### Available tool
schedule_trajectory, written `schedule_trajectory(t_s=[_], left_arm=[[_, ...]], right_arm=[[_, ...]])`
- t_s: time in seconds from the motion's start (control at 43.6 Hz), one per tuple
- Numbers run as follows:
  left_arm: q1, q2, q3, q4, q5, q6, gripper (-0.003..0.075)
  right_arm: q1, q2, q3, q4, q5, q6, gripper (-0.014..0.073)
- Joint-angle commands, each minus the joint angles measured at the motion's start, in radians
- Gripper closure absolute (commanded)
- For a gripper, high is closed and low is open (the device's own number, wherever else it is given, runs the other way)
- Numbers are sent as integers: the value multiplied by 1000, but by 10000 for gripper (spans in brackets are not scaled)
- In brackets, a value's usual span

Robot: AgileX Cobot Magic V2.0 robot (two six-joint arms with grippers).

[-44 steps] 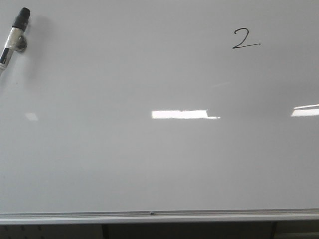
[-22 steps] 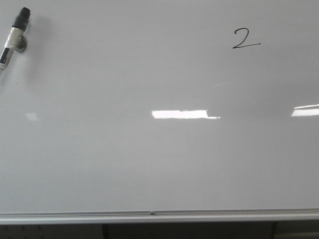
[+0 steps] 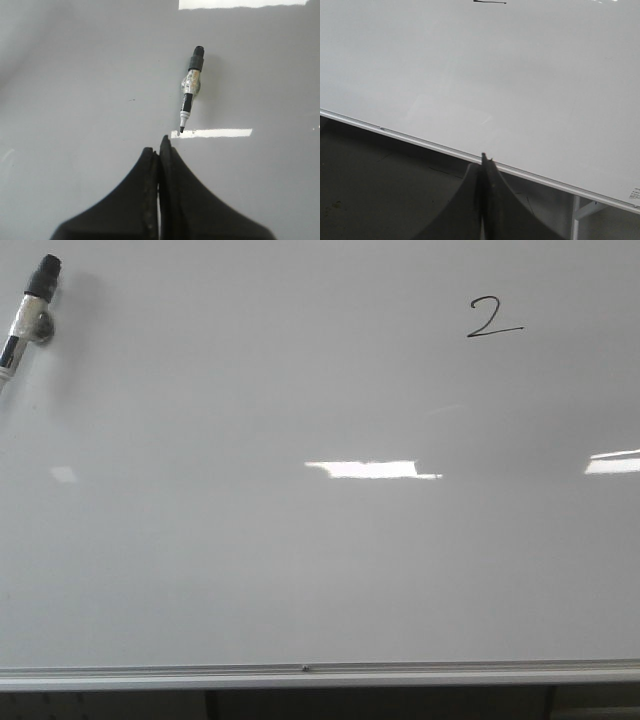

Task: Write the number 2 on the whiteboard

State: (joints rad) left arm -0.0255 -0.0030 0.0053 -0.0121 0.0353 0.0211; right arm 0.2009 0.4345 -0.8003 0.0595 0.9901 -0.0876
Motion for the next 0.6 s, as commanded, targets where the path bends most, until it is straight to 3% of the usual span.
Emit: schedule_trajectory(t_s=[0.0,0.275,0.574], left_arm=[[-5,-29,34,-3,-88,-13,741],[-5,-28,34,-3,-88,-13,741],[-5,-28,34,-3,-88,-13,741]], right_arm=[[-7,9,-19,-8,-67,4,659],[-13,-46,42,-16,-123,3,659],[-154,-332,535,-5,-725,4,659]])
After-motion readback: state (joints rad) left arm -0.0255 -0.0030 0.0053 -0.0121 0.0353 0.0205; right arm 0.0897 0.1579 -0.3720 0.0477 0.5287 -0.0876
